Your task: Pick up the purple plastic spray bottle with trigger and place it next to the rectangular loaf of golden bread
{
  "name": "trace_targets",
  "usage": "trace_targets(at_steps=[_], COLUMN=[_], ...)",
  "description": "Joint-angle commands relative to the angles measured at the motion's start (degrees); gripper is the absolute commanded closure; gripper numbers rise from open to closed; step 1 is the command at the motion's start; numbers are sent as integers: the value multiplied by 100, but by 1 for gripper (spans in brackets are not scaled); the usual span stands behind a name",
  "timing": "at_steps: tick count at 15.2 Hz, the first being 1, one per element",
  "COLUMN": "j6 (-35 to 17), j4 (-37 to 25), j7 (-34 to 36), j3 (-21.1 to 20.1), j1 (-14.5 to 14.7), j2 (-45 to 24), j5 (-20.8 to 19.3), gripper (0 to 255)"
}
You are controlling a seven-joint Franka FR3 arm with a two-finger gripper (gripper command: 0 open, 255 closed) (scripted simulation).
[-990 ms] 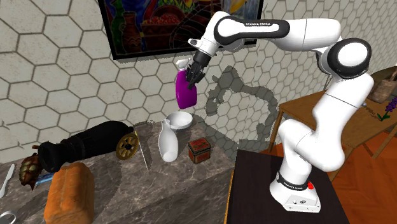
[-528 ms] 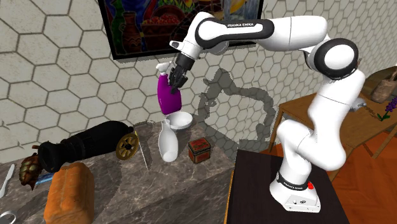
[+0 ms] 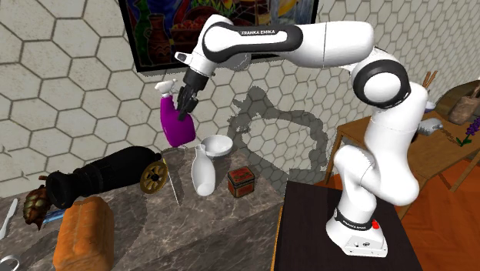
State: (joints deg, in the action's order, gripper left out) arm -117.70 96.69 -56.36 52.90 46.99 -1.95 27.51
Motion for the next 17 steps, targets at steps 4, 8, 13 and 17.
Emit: trace_targets(at_steps=[4,8,13,17], j6=[383,713,1273,1096], j4=[-1146,-2250,-4257,-4152], j7=[12,258,875,838], j3=[-141,-411,-829,-863], j1=[-315,-758,-1584,-1535], j2=[-1263,-2187,-3484,-3571], j5=[971,1510,2042,2077], gripper=[255,255,255,255])
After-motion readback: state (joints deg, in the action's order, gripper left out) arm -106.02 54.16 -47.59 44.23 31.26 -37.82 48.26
